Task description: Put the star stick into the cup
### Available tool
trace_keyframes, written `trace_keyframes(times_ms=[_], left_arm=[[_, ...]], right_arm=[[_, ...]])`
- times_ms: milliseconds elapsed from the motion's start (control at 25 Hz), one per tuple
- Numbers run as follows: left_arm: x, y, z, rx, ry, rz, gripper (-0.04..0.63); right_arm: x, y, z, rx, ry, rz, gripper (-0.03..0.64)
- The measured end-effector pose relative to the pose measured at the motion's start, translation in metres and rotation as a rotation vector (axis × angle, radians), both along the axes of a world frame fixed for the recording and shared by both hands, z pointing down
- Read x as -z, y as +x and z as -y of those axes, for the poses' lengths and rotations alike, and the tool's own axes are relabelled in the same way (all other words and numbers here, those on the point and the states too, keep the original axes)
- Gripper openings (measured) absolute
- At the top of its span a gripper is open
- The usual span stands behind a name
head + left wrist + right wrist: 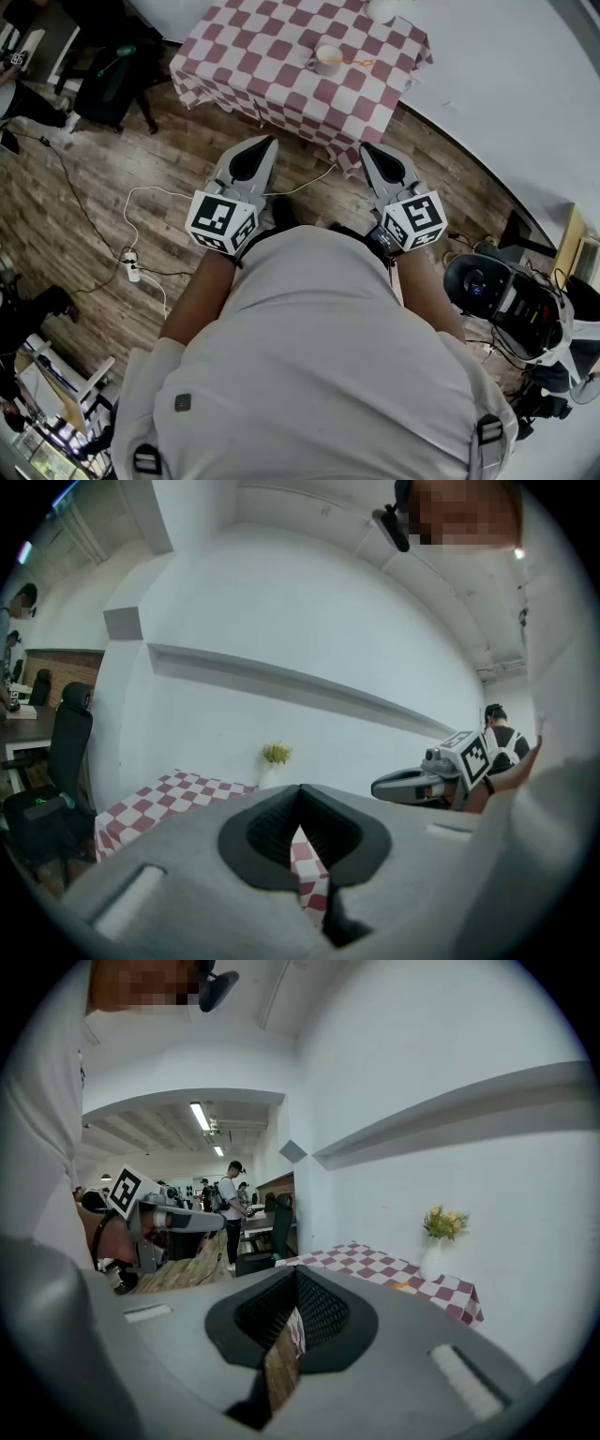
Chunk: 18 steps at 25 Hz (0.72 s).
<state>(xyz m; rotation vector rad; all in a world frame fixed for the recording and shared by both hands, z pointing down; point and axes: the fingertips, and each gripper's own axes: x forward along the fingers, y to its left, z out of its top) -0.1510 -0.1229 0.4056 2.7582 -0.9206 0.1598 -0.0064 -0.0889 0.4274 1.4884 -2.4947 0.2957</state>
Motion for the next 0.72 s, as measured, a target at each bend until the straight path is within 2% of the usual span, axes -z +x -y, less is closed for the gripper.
trace_keyframes(times_ms=[400, 720], left_arm=[[0.003, 0.042, -0.056, 0.130, 0.022, 0.002, 0.005], [-0.003, 0.076, -0.114, 0.185, 0.019, 0.015, 0.005]], right_arm=[[-0.009, 0.061, -0.061, 0.075, 0.002, 0.006, 0.009], [-0.019, 0.110, -0.123, 0.097, -0.007, 0.013, 0.009]])
